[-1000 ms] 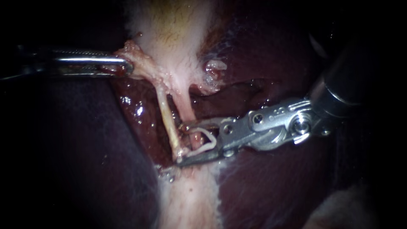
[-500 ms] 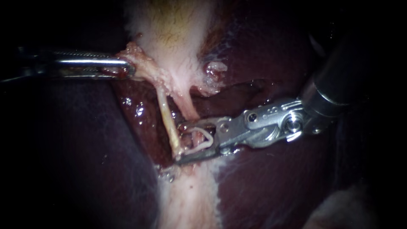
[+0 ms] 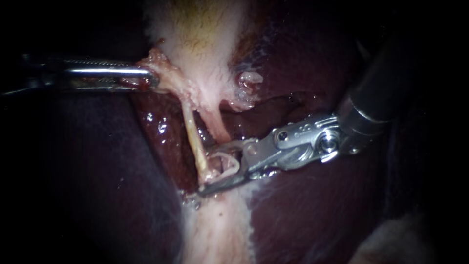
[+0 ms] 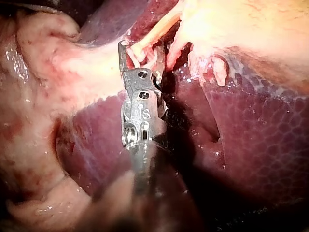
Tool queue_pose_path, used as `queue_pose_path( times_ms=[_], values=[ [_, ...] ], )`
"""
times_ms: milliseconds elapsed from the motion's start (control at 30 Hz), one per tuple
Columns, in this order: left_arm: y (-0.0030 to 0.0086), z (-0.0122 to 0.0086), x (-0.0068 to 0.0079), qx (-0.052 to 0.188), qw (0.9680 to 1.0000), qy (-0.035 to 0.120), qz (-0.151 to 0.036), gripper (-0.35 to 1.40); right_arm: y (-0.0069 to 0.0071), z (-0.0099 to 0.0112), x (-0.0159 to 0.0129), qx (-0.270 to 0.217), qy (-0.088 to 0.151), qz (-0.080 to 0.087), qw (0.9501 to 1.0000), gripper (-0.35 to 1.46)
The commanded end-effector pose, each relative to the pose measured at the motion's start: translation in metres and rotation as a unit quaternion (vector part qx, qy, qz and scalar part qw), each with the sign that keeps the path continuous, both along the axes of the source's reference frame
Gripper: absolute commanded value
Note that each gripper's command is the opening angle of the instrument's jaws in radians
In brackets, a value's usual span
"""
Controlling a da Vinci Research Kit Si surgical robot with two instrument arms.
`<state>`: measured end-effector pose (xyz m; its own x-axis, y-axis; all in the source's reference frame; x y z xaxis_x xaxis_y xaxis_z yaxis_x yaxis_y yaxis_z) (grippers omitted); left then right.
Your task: Clipping first clip left tube
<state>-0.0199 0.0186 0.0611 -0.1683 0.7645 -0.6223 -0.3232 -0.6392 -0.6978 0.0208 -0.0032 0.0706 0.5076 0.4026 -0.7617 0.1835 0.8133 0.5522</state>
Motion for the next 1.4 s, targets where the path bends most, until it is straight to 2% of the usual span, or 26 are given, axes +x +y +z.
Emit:
queue_pose_path(
  times_ms=[33, 600, 733, 833, 900, 1000, 1200, 1400],
  values=[
    [0.0, 0.0001, 0.0, 0.0, 1.0, 0.0, 0.0, -0.35, 0.0, 0.0, 0.0001, -0.001, 0.002, 0.001, 1.0, 0.48],
    [0.0004, 0.0003, -0.0003, 0.001, 1.0, 0.0, 0.0, -0.35, -0.0004, -0.0004, 0.0018, 0.021, 0.052, 0.034, 0.9978, 0.49],
    [0.0007, 0.0006, -0.0001, 0.001, 1.0, -0.001, 0.001, -0.35, -0.0008, -0.0008, 0.0019, 0.023, 0.053, 0.035, 0.9977, 0.49],
    [0.0008, 0.0009, 0.0001, 0.001, 1.0, -0.001, 0.001, -0.35, -0.0012, -0.0013, 0.0018, 0.035, 0.057, 0.022, 0.9975, 0.49],
    [0.0009, 0.0009, 0.0001, 0.001, 1.0, -0.001, 0.001, -0.35, -0.0016, -0.0018, 0.0018, 0.047, 0.064, 0.002, 0.9968, 0.49],
    [0.0012, 0.0012, 0.0001, 0.002, 1.0, -0.003, 0.003, -0.35, -0.0023, -0.0024, 0.0019, 0.062, 0.07, -0.015, 0.9955, 0.48],
    [0.002, 0.0022, 0.0005, 0.001, 1.0, 0.001, -0.002, -0.35, -0.0041, -0.0037, 0.0023, 0.078, 0.083, -0.037, 0.9928, 0.48],
    [0.0022, 0.0025, 0.0005, 0.001, 1.0, 0.002, -0.004, -0.35, -0.0051, -0.0048, 0.0026, 0.09, 0.095, -0.053, 0.9899, 0.46]
  ],
)
